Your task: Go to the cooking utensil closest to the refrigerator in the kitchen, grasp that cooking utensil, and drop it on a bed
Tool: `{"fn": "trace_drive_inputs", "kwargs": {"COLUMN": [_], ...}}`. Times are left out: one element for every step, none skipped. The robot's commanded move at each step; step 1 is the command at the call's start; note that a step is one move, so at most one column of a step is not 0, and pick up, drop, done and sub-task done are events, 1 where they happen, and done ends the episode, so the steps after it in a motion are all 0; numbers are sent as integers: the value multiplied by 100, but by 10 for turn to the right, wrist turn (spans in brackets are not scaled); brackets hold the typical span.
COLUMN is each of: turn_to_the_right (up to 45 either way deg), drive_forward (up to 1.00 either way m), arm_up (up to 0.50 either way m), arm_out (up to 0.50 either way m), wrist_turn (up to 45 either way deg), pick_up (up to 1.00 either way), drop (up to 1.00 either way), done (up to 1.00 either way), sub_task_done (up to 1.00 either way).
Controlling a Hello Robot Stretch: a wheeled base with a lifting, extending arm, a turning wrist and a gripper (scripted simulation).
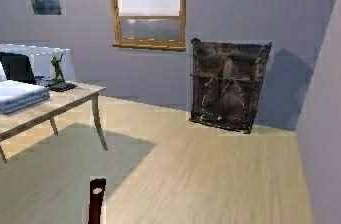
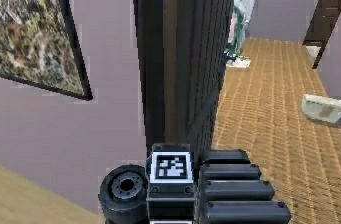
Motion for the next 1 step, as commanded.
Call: {"fn": "trace_drive_inputs", "kwargs": {"turn_to_the_right": [0], "drive_forward": [100], "arm_up": [0], "arm_out": [0], "wrist_turn": [0], "pick_up": [0], "drop": [0], "done": [0], "sub_task_done": [0]}}
